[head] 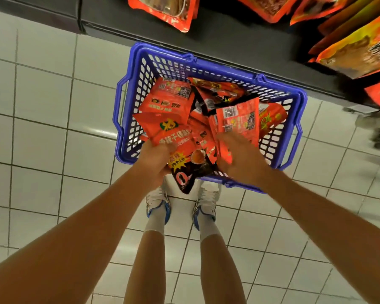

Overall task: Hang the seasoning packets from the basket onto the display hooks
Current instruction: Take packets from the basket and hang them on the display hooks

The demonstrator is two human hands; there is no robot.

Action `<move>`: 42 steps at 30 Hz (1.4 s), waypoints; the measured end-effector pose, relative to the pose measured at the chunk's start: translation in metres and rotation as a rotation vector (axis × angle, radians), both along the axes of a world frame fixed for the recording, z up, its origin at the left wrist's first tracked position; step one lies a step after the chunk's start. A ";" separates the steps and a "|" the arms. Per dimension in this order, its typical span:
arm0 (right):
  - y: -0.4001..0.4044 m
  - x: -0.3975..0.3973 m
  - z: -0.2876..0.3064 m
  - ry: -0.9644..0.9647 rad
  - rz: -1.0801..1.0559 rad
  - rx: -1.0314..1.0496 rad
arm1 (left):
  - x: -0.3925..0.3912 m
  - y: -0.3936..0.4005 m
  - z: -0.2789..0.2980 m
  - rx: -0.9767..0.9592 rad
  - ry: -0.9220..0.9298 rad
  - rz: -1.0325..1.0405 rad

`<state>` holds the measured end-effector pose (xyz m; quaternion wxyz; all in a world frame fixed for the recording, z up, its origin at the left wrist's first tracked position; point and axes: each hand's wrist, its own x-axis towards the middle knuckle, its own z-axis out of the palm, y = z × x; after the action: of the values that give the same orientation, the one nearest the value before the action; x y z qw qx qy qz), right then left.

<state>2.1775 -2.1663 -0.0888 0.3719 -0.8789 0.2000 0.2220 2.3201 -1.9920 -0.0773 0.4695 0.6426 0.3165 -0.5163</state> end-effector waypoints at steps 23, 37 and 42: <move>-0.001 -0.002 0.084 -0.392 -0.008 -0.444 | -0.016 0.005 0.035 -0.114 0.079 0.105; 0.023 -0.023 0.194 -0.345 -0.224 -0.115 | 0.008 0.007 0.160 -0.321 -0.103 0.047; -0.013 0.039 0.281 -0.224 -0.757 0.378 | 0.023 0.003 0.260 -0.440 -0.214 -0.084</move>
<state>2.2167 -2.1795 0.1922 0.6009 -0.6787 0.4221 0.0060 2.3431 -1.9888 0.1826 0.6070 0.5884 0.1179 -0.5210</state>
